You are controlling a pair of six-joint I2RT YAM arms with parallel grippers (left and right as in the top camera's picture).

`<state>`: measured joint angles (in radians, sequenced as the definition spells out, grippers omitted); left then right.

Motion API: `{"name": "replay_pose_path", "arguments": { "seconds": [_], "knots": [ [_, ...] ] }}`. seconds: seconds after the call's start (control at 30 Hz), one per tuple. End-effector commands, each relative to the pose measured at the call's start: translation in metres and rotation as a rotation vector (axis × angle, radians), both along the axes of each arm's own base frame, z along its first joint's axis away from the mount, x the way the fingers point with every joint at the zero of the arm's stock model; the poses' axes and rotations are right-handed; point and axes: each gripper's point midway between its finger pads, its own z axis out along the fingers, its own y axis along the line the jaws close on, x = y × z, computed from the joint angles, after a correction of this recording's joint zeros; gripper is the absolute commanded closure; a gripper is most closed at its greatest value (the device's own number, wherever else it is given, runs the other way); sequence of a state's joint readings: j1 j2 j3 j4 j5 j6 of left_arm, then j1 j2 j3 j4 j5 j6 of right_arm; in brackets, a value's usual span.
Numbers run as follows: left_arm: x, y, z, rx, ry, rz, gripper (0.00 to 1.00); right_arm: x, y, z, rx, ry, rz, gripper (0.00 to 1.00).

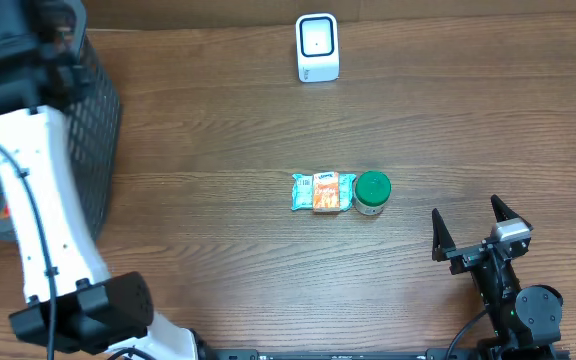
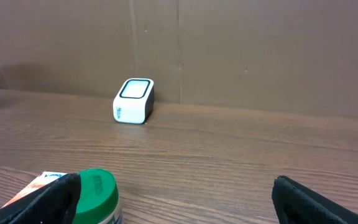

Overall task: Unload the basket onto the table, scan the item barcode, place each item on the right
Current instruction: 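Move the left gripper back into the grey basket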

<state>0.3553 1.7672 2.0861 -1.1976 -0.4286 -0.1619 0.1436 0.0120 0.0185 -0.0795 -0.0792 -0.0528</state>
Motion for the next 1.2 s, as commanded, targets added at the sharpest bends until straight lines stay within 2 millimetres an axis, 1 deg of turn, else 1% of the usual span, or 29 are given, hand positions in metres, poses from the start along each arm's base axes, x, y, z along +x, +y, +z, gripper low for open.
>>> {"name": "replay_pose_path", "arguments": {
  "seconds": [0.0,0.07,0.13,0.23,0.33,0.37,0.4,0.6,0.67,0.87,1.0,1.13,1.17],
  "knots": [
    [-0.008,0.029,0.012,-0.01,-0.05,-0.026,0.0,0.0,-0.001,-0.002,-0.004,-0.003,-0.004,0.0],
    [-0.018,0.053,0.017,0.002,-0.079,0.027,0.0,0.0,-0.001,-0.002,-0.004,-0.003,-0.004,0.0],
    [-0.025,0.068,0.017,-0.015,-0.096,0.033,0.0,0.0,-0.001,-0.002,-0.004,-0.003,-0.004,0.0],
    [-0.024,0.079,0.006,-0.091,-0.125,-0.02,0.0,0.0,-0.001,-0.002,-0.004,-0.003,-0.003,0.0],
    [-0.02,0.095,-0.014,-0.133,-0.11,-0.044,0.0,0.0,-0.001,-0.002,-0.004,-0.003,-0.004,0.0],
    [-0.021,0.108,-0.029,-0.143,-0.08,-0.036,0.0,0.0,-0.001,-0.002,-0.004,-0.003,-0.004,0.0],
    [-0.022,0.114,-0.038,-0.151,-0.061,-0.033,0.0,0.0,-0.001,-0.002,-0.004,-0.003,-0.004,0.0],
    [-0.022,0.144,-0.096,-0.226,0.023,-0.006,0.0,0.0,-0.001,-0.002,-0.004,-0.003,-0.004,0.0],
    [-0.02,0.15,-0.113,-0.247,0.042,-0.012,0.0,0.0,-0.001,-0.002,-0.004,-0.003,-0.004,0.0],
    [-0.005,0.164,-0.161,-0.286,0.085,-0.086,0.0,0.0,-0.001,-0.002,-0.004,-0.003,-0.004,0.0],
    [0.015,0.161,-0.19,-0.311,0.092,-0.226,0.0,0.0,-0.001,-0.002,-0.004,-0.003,-0.004,0.0],
    [0.022,0.163,-0.215,-0.322,0.115,-0.278,0.0,0.0,-0.001,-0.002,-0.004,-0.003,-0.004,0.0],
    [0.024,0.165,-0.229,-0.328,0.131,-0.291,0.0,0.0,-0.001,-0.002,-0.004,-0.003,-0.003,0.0]
  ]
}}
